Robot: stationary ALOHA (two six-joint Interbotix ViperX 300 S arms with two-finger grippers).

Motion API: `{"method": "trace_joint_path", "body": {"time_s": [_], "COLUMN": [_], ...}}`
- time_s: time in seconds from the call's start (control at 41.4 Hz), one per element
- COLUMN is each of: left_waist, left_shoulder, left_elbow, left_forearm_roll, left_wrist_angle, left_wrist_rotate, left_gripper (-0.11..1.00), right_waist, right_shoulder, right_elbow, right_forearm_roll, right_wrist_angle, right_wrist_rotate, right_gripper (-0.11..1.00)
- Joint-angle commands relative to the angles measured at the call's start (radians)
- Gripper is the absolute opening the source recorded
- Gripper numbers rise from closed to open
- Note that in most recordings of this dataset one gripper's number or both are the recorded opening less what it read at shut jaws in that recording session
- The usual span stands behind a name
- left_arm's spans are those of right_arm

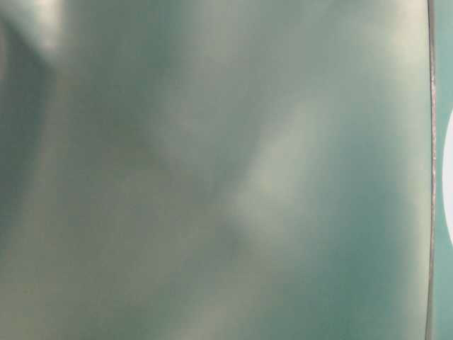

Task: Scoop the yellow hexagonal prism block from the bowl with a spoon using the right arm.
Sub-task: 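Move the right gripper toward the red spoon handle on the dish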

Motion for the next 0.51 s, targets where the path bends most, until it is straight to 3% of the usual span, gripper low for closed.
{"method": "trace_joint_path", "body": {"time_s": [0.0, 0.29, 0.483], "left_waist": [0.002, 0.002, 0.002], "left_shoulder": [0.005, 0.006, 0.008], "left_elbow": [-0.026, -0.025, -0.025], "left_forearm_roll": [0.003, 0.003, 0.002], "left_wrist_angle": [-0.006, -0.006, -0.006], "left_wrist_rotate": [0.002, 0.002, 0.002], "left_gripper": [0.01, 0.01, 0.01], "right_waist": [0.061, 0.235, 0.278], "right_shoulder": [0.049, 0.218, 0.304], "right_elbow": [0.0, 0.011, 0.008], "right_forearm_roll": [0.061, 0.202, 0.225], "right_wrist_angle": [-0.071, -0.227, -0.285], "right_wrist_rotate": [-0.002, 0.002, 0.026], "right_gripper": [0.57, 0.57, 0.57]}}
